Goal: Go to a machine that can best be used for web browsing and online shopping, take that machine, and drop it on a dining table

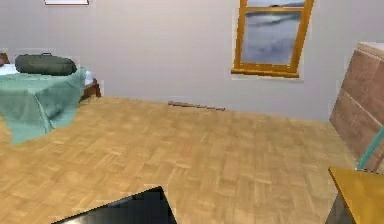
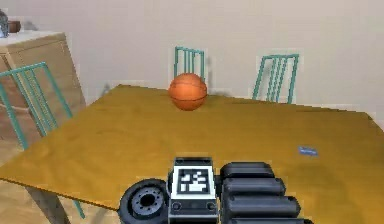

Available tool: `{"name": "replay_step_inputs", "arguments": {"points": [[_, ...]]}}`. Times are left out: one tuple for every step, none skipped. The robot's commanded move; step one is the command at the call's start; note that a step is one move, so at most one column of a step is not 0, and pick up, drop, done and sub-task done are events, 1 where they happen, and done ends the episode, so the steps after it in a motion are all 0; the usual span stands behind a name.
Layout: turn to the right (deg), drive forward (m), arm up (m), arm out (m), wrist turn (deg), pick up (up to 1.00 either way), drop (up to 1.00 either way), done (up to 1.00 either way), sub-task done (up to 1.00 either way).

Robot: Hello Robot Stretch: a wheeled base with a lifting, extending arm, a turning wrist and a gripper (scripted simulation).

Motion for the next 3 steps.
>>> {"name": "replay_step_inputs", "arguments": {"points": [[45.0, 0.00, 0.00, 0.00, 0.0, 0.00, 0.00, 0.00, 0.00], [9.0, 0.00, 0.00, 0.00, 0.0, 0.00, 0.00, 0.00, 0.00], [-45.0, 0.00, 0.00, 0.00, 0.0, 0.00, 0.00, 0.00, 0.00]]}}
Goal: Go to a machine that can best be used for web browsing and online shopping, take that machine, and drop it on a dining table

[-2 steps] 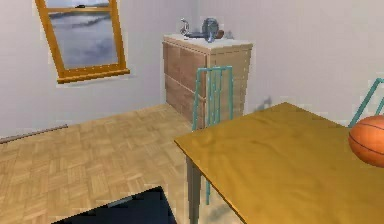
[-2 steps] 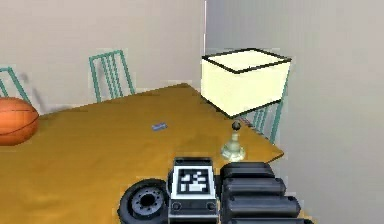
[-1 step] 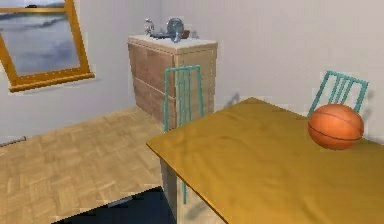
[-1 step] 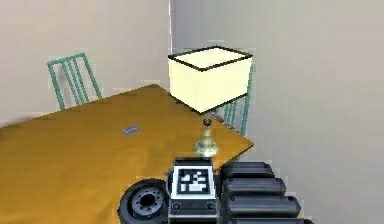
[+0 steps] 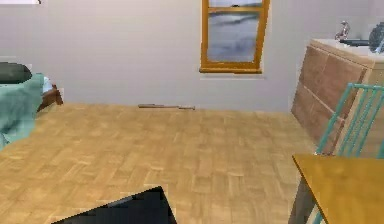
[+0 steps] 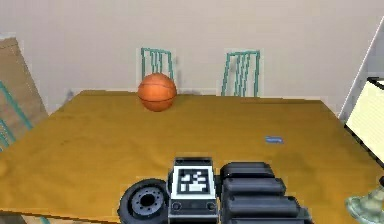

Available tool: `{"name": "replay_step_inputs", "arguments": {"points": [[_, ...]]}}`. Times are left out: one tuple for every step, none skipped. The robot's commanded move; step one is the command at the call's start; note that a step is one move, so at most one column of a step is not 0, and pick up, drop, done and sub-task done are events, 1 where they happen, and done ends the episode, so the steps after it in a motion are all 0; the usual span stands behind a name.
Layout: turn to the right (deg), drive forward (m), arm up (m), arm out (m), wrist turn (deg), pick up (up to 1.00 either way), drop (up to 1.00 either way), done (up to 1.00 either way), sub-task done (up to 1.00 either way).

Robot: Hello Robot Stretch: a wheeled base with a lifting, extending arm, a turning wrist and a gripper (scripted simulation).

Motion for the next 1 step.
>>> {"name": "replay_step_inputs", "arguments": {"points": [[-27.0, 0.00, 0.00, 0.00, 0.0, 0.00, 0.00, 0.00, 0.00]]}}
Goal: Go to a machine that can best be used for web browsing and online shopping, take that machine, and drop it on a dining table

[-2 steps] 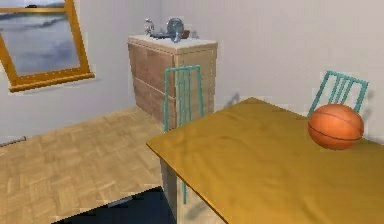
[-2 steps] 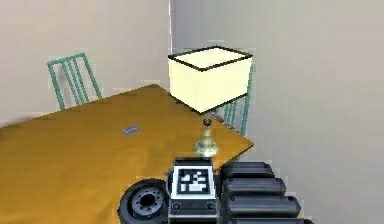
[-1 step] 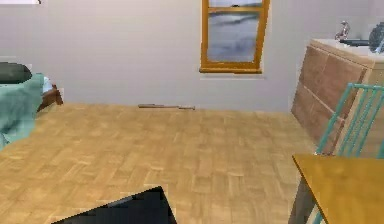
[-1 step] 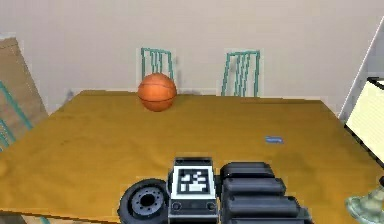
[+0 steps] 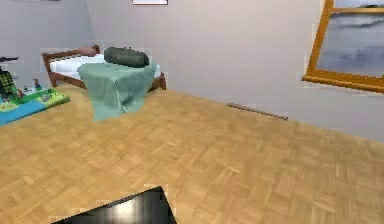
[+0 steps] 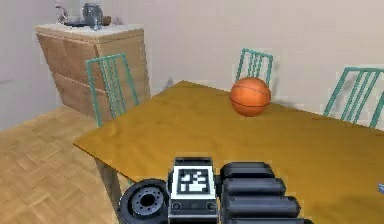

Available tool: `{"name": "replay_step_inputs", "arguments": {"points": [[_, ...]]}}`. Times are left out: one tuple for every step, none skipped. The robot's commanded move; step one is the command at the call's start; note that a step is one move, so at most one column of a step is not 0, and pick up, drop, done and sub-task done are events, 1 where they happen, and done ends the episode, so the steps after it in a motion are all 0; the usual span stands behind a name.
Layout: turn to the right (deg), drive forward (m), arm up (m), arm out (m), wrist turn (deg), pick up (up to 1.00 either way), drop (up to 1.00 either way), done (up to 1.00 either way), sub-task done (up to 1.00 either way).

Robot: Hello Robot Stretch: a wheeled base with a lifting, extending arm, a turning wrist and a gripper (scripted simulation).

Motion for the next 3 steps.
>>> {"name": "replay_step_inputs", "arguments": {"points": [[-45.0, 0.00, 0.00, 0.00, 0.0, 0.00, 0.00, 0.00, 0.00], [-45.0, 0.00, 0.00, 0.00, 0.0, 0.00, 0.00, 0.00, 0.00], [-45.0, 0.00, 0.00, 0.00, 0.0, 0.00, 0.00, 0.00, 0.00]]}}
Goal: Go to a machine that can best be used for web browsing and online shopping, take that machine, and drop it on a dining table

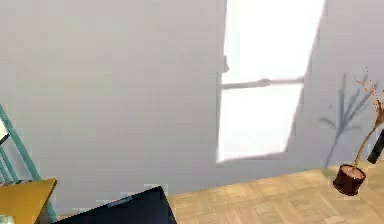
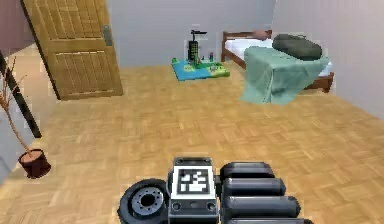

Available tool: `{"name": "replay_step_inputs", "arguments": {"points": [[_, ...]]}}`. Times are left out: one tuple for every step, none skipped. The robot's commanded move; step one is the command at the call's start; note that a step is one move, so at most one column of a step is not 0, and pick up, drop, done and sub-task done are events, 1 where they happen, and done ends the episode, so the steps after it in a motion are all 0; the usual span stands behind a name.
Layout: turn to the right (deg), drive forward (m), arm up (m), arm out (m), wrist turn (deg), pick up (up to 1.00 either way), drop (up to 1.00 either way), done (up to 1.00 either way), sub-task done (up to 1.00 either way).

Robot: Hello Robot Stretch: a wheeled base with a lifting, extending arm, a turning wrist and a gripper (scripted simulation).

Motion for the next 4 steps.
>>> {"name": "replay_step_inputs", "arguments": {"points": [[-39.0, 0.00, 0.00, 0.00, 0.0, 0.00, 0.00, 0.00, 0.00], [0.0, 0.20, 0.00, 0.00, 0.0, 0.00, 0.00, 0.00, 0.00], [36.0, 0.00, 0.00, 0.00, 0.0, 0.00, 0.00, 0.00, 0.00], [-36.0, 0.00, 0.00, 0.00, 0.0, 0.00, 0.00, 0.00, 0.00]]}}
